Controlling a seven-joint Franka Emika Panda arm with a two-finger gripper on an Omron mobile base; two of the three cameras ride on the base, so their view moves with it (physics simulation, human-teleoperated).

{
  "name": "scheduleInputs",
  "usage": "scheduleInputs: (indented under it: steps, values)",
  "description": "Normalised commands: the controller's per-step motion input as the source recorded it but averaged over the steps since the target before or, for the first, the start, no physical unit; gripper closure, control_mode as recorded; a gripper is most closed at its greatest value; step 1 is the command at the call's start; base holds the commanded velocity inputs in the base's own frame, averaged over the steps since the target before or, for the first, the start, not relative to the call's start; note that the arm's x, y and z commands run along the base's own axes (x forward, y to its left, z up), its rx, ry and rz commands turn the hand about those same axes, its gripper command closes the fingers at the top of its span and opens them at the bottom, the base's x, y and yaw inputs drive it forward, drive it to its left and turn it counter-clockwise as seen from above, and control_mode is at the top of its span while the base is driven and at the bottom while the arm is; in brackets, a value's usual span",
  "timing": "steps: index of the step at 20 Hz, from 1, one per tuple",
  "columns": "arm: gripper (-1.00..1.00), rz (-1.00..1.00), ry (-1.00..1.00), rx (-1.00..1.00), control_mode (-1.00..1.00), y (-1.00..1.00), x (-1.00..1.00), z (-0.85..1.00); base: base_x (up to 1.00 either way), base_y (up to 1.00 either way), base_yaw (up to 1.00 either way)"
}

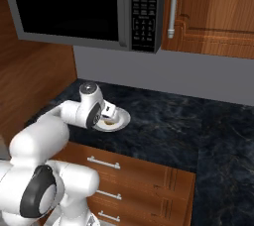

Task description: Pick squash from the fridge and place it on the plate on the counter.

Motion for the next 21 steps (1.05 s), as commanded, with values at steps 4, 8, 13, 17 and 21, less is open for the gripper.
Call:
scheduleInputs:
  steps: [4, 8, 13, 17, 21]
  values:
    - [-1.00, 0.00, 0.00, 0.00, -1.00, 0.00, -0.86, 0.83, 0.00, 0.00, 0.00]
    - [-1.00, 0.00, 0.00, 0.00, -1.00, 0.00, -0.83, 0.87, 0.00, 0.00, 0.00]
    - [-1.00, 0.00, 0.08, 0.00, -1.00, 0.00, -0.79, 0.67, 0.00, 0.00, 0.00]
    - [-1.00, 0.00, 0.46, 0.00, -1.00, 0.00, -0.15, 0.29, 0.00, 0.00, 0.00]
    - [-1.00, 0.00, 0.43, 0.00, -1.00, 0.00, 0.00, 0.02, 0.00, 0.00, 0.00]
